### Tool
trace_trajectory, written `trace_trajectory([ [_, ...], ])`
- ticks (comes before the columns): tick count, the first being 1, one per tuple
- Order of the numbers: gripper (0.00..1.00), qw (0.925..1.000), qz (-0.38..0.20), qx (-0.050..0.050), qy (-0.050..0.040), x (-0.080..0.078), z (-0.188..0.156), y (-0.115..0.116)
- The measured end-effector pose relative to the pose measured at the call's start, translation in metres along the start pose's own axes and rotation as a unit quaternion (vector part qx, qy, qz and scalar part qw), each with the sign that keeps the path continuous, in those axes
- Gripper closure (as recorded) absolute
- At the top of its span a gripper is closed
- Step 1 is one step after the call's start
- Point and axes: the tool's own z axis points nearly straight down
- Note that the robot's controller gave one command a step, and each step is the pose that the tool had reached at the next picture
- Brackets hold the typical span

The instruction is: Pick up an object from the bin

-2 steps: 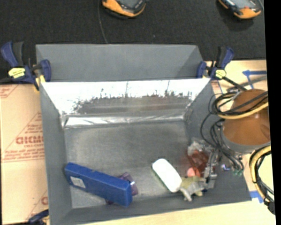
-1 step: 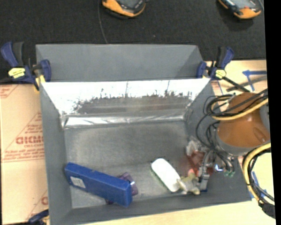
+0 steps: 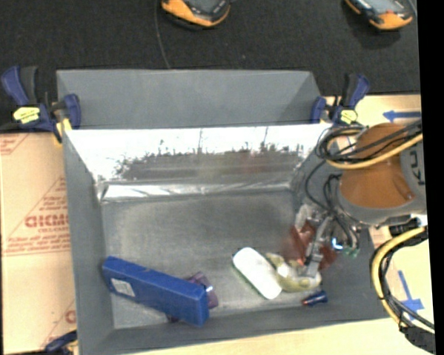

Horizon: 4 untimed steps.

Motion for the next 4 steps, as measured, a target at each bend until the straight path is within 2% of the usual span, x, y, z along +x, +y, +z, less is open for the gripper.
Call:
trace_trajectory([
  [1, 0.00, 1.0000, -0.001, 0.004, -0.0017, 0.006, -0.070, -0.011],
  [2, 0.00, 0.9999, 0.009, 0.001, -0.0054, -0.016, -0.071, -0.012],
  [3, 0.00, 0.9961, -0.088, 0.004, -0.0071, -0.002, -0.035, -0.007],
  [4, 0.00, 0.9776, -0.210, 0.003, -0.0123, 0.008, 0.003, -0.015],
])
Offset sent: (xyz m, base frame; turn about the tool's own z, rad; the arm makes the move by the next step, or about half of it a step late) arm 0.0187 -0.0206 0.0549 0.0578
